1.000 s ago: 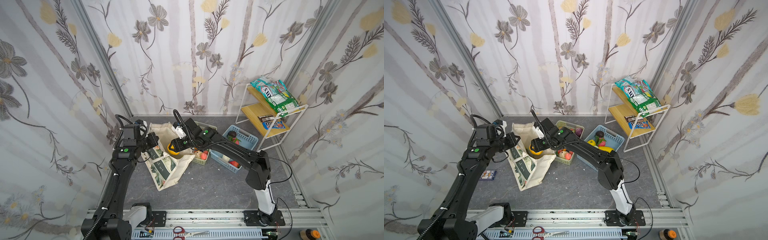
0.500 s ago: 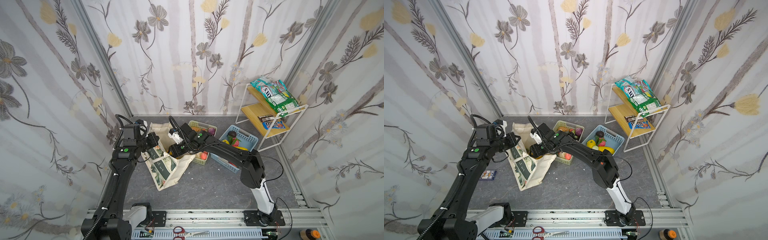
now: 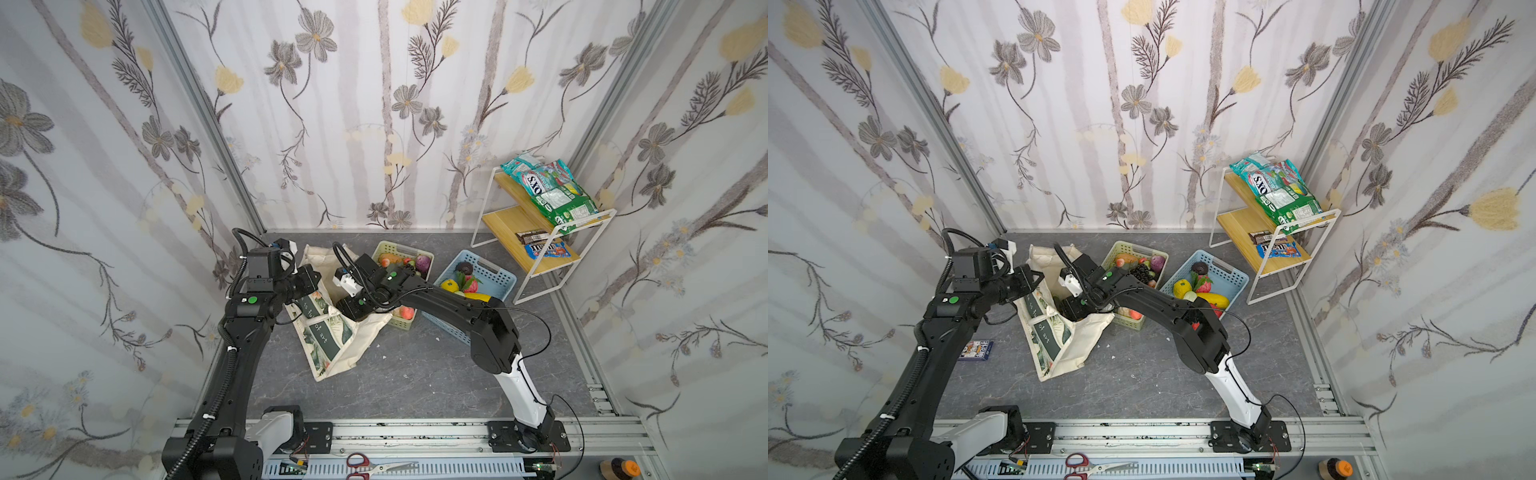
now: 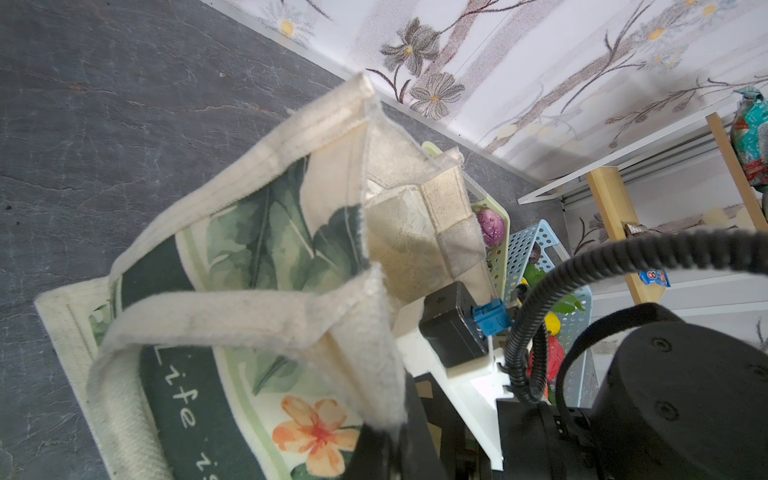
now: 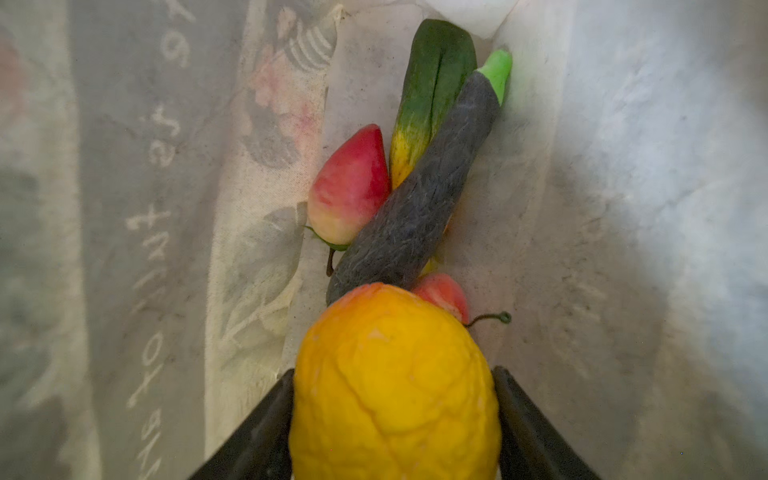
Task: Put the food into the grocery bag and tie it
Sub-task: 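Lower the yellow mango into the bag held by the left gripper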
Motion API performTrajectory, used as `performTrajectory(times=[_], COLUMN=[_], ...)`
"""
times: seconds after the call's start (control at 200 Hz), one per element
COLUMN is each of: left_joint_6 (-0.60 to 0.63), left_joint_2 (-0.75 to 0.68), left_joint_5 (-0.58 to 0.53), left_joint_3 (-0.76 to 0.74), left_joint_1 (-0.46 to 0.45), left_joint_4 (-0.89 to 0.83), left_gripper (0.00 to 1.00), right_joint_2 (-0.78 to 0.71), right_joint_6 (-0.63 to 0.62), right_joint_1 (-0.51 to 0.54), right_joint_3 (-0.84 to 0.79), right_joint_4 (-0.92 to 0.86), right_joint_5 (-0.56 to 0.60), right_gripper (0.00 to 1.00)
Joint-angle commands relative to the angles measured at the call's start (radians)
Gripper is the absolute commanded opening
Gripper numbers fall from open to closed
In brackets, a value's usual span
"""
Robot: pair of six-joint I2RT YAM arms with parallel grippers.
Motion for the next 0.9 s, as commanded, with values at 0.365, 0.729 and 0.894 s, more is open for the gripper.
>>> performTrajectory(times=[0.365,0.729,0.894], left_joint_6=[0.01,0.013,0.014], left_joint_2=[0.008,0.02,0.026], left_joint_5=[0.034,0.037,0.042], left_joint_3=[0.019,0.033,0.033], left_joint_1=[-0.002,-0.003,-0.005], left_joint_4=[0.051,0.052,0.05], left_gripper=[0.0,0.0,0.0], right_joint_2=[0.08,0.119,0.12], right_joint_6=[-0.003,-0.029,-0.029], right_joint_1=[0.005,0.016,0.019], right_joint_3=[0.006,0.004,0.006], right_joint_4=[-0.003,-0.021,0.01], right_joint_5=[-0.073,-0.095,-0.161], right_gripper=[0.66,0.66,0.68])
